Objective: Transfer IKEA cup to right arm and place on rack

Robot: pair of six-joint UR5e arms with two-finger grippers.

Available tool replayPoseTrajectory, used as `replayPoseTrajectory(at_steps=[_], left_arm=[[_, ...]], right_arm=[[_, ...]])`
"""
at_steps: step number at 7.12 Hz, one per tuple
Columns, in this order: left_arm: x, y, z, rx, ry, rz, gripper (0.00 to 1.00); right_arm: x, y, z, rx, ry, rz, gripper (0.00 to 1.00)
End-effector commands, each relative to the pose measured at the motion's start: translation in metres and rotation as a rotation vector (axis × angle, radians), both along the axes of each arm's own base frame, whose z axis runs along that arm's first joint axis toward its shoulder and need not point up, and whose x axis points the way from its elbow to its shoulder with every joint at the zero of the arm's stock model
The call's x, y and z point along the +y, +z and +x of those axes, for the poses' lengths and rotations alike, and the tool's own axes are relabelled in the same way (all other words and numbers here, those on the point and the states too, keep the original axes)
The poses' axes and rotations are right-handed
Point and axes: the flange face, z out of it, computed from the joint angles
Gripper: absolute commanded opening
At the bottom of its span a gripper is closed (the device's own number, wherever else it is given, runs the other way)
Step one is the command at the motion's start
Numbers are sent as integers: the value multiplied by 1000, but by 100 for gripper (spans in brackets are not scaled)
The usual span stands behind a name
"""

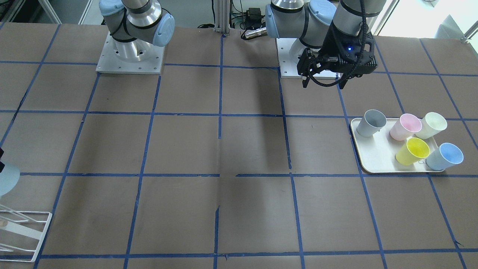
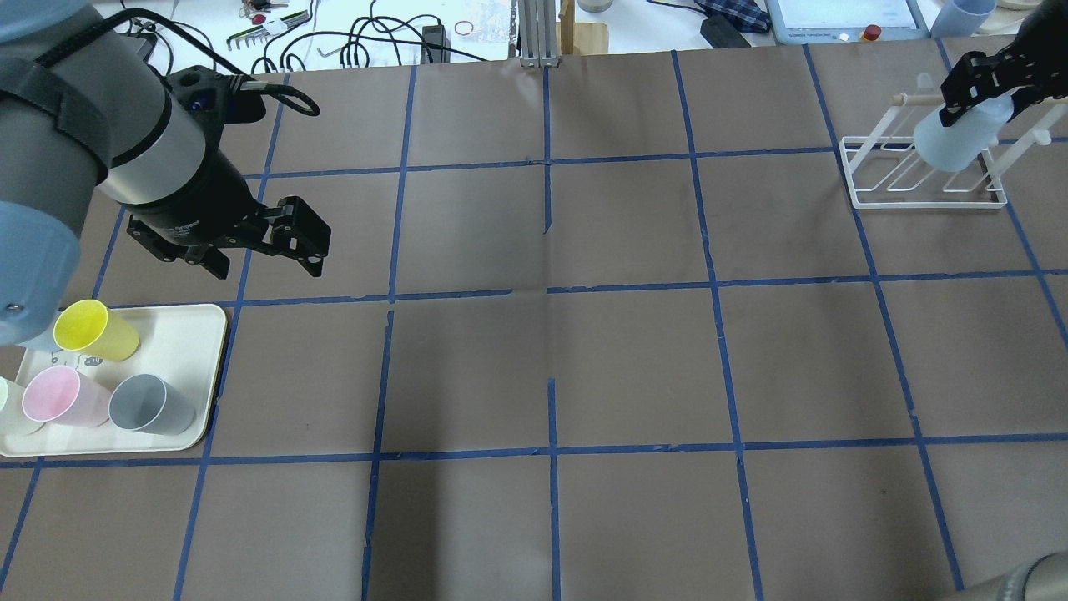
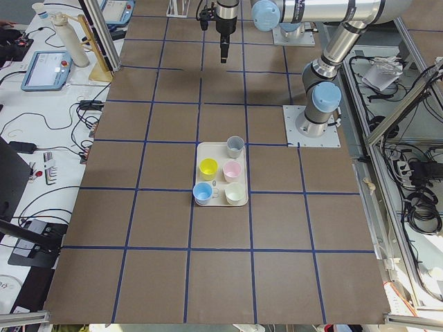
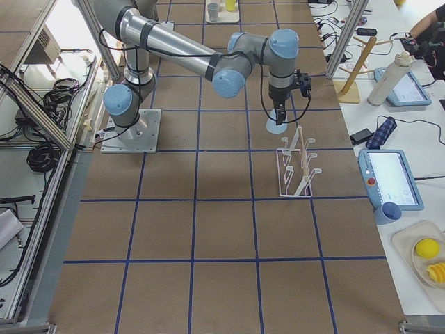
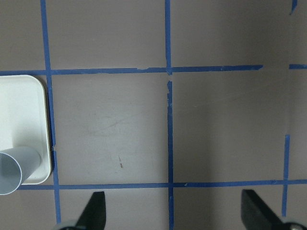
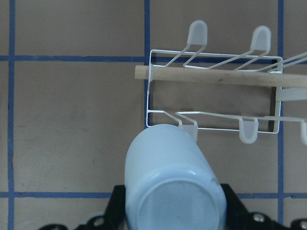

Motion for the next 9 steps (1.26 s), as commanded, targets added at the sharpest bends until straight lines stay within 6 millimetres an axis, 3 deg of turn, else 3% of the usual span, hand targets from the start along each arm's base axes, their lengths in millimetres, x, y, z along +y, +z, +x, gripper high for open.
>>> replayPoseTrajectory(at_steps=[1,7,9], left_arm=[[1,2,1,-6,-3,-2,100],[1,3,0,3,-11,-13,100],[1,3,0,4,-11,-15,100]], right_arm=[[-10,-12,-6,10,0,-23,44],[-23,-48,-25,4,-13,-11,50],[-27,-64,-30,-7,-22,6,62]])
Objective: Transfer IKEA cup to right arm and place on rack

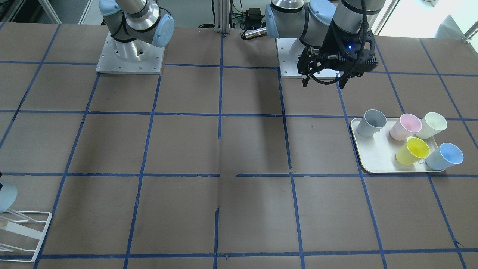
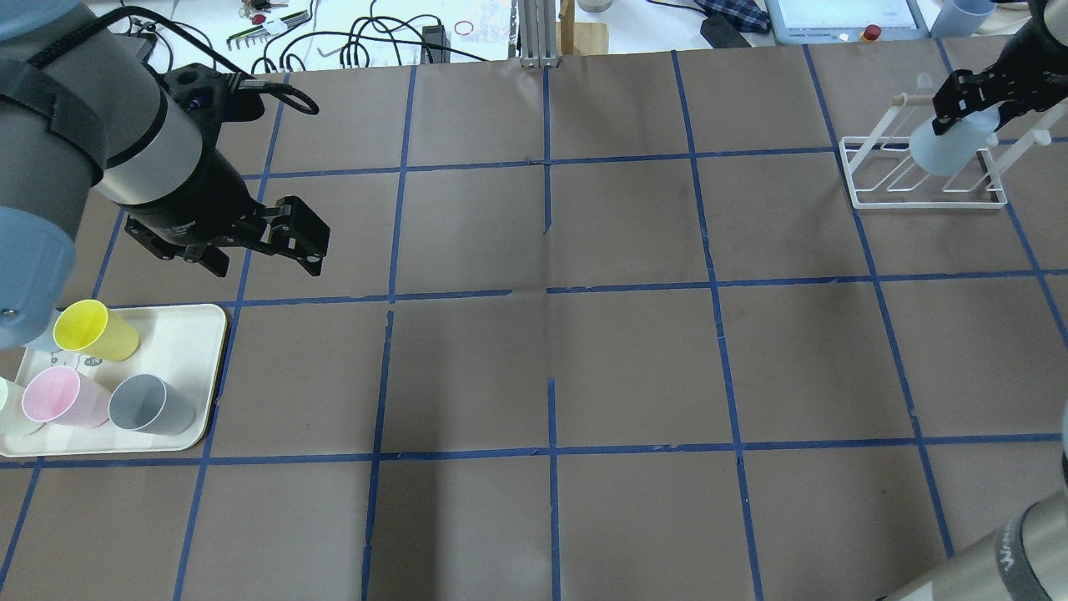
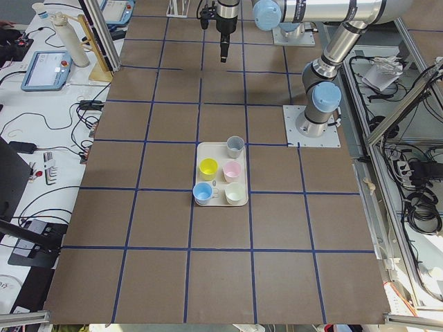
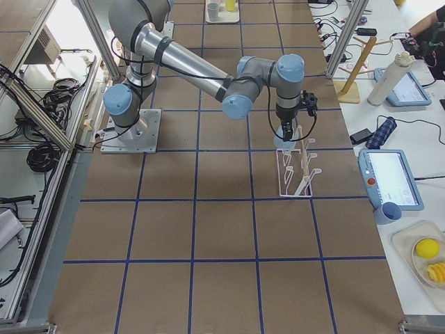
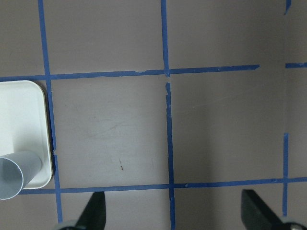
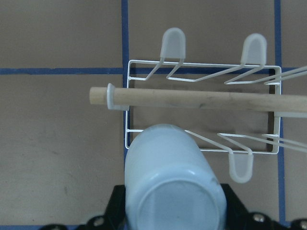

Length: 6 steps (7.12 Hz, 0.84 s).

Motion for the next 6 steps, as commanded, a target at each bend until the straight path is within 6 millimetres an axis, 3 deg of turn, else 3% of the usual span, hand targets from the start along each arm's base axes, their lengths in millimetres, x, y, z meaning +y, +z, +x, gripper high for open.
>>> replayPoseTrajectory(at_steps=[1,2,4,5,6], left_arm=[[1,0,0,1,0,-2,100],[3,-3,0,0,-2,4,100],[2,0,0,1,0,-2,100],[3,-1,-1,1,0,-1,100],[4,0,-1,0,-2,-2,100]], right_arm=[[-4,-14,-3,-15,-6,11,79],[-6,-16,-3,-14,-8,15,100],[-5,-4,3,0,-6,0,100],[-2,14,6,6,-5,-19,100],[8,44,25,15,14,-35,100]])
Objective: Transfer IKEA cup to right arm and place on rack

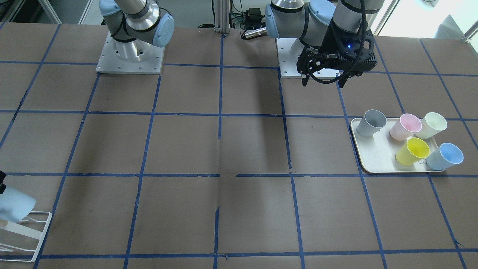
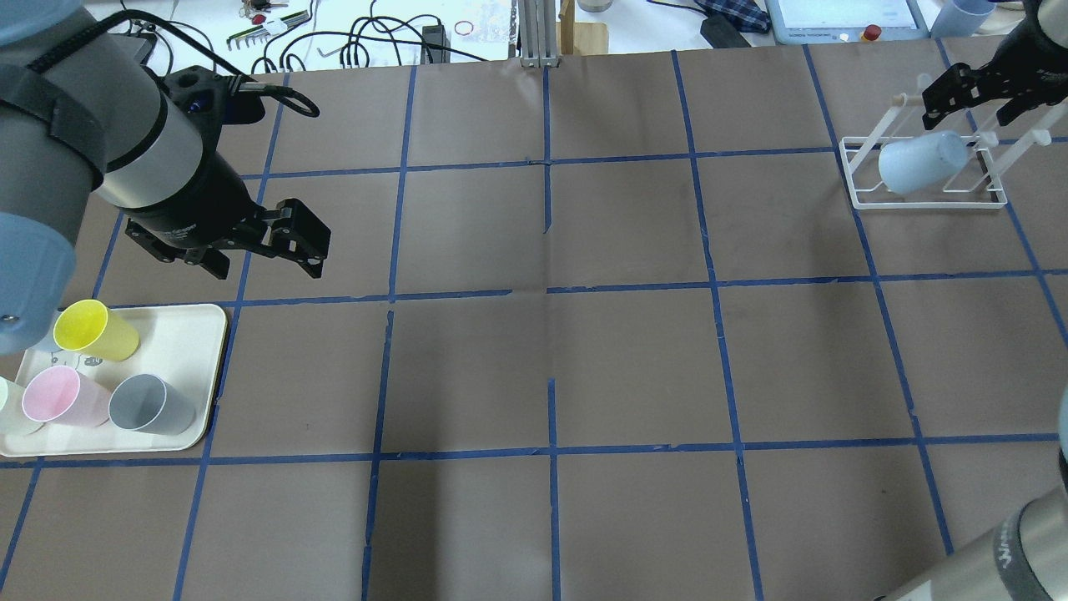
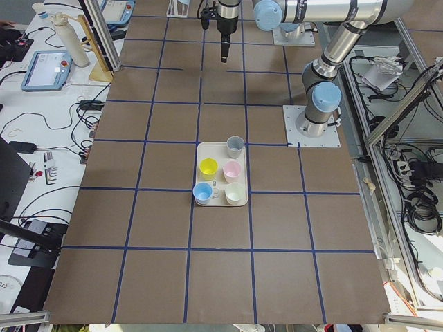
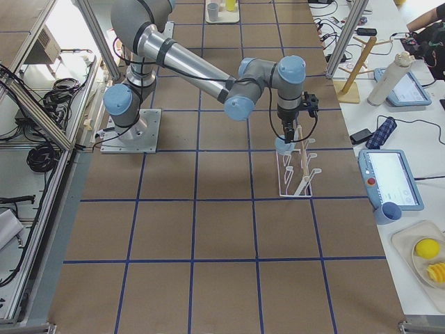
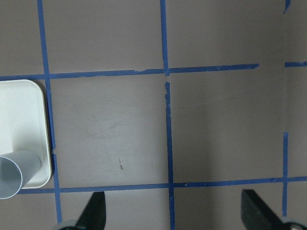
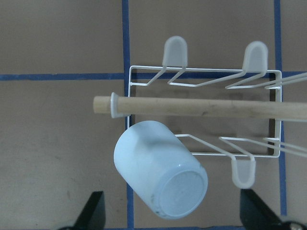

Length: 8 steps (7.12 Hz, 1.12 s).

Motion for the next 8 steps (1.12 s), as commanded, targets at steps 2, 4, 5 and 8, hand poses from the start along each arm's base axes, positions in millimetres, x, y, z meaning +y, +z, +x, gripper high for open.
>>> replayPoseTrajectory(at_steps=[2,4,5,8], left_arm=[[4,1,0,-1,-2,-2,100],[4,2,0,-2,-2,-5,100],[4,2,0,-2,-2,-5,100],[3,0,0,0,-3,-2,100]], right_arm=[[36,75,87,-21,107,28,100],[71,115,174,-37,178,57,100],[89,131,204,-47,162,65,100],[140,154,261,-79,56,152,100]])
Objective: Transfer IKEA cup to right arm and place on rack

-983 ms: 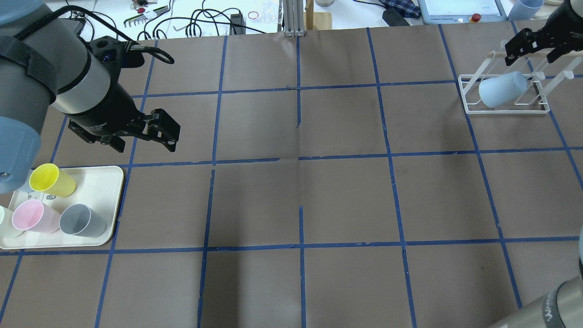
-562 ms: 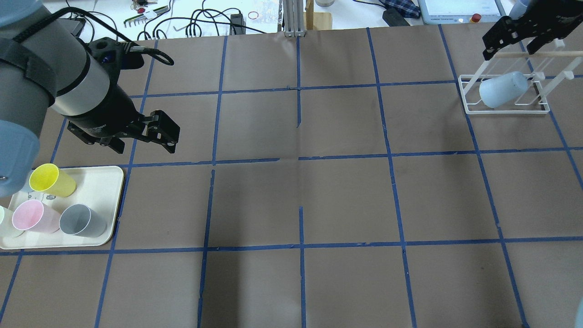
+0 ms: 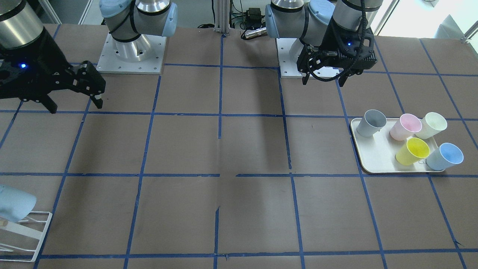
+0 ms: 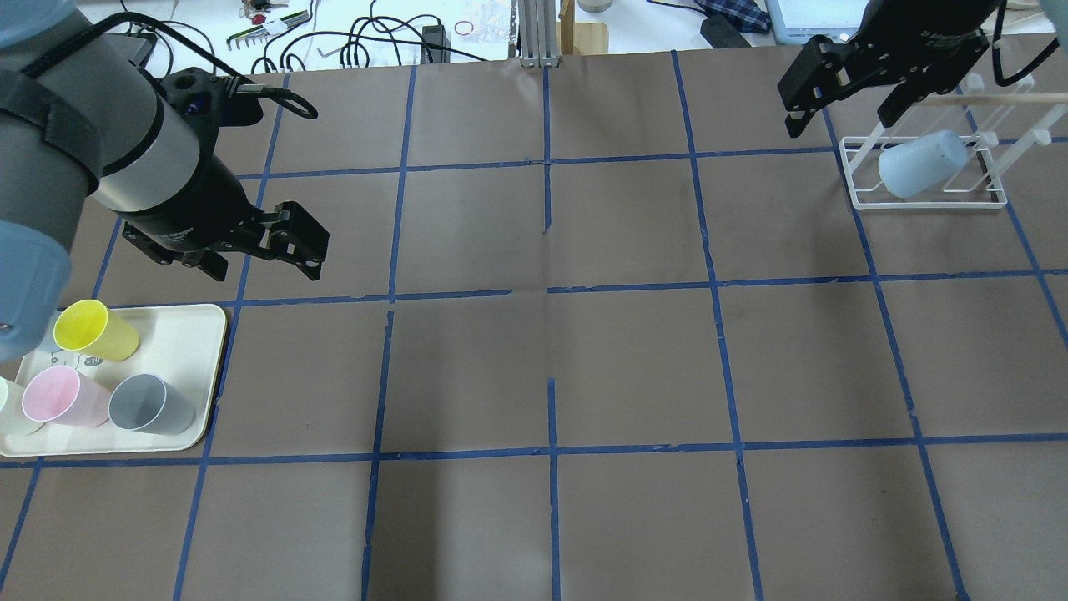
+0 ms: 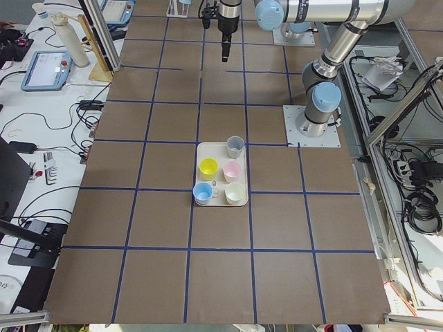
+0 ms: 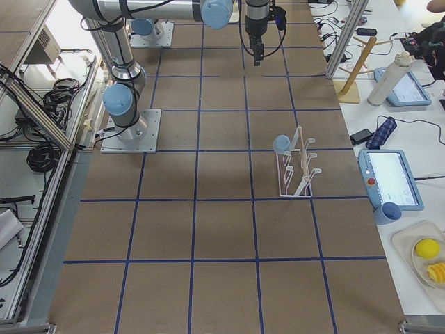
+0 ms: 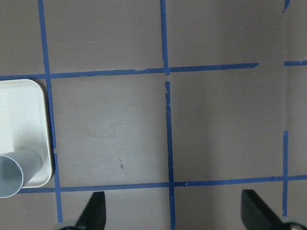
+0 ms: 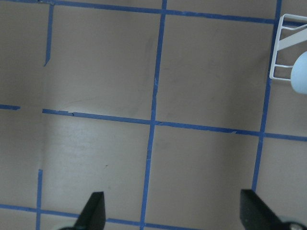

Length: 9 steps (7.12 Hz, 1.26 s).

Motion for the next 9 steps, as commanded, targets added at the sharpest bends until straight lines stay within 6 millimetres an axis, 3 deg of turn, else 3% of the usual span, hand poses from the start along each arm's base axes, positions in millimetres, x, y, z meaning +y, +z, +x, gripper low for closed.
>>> replayPoseTrajectory(at_steps=[1,4,7,9], left_arm=[[-1,2,0,0,0,-5,100],[0,0,0,-1,-1,0,100],[0,0,0,0,0,0,100],[0,0,0,-1,-1,0,100]], right_arm=[[30,11,20,-2,-87,55,100],[33,2,32,4,-165,95,100],[9,-15,31,4,-168,98,100],[9,-14,31,4,-166,92,100]])
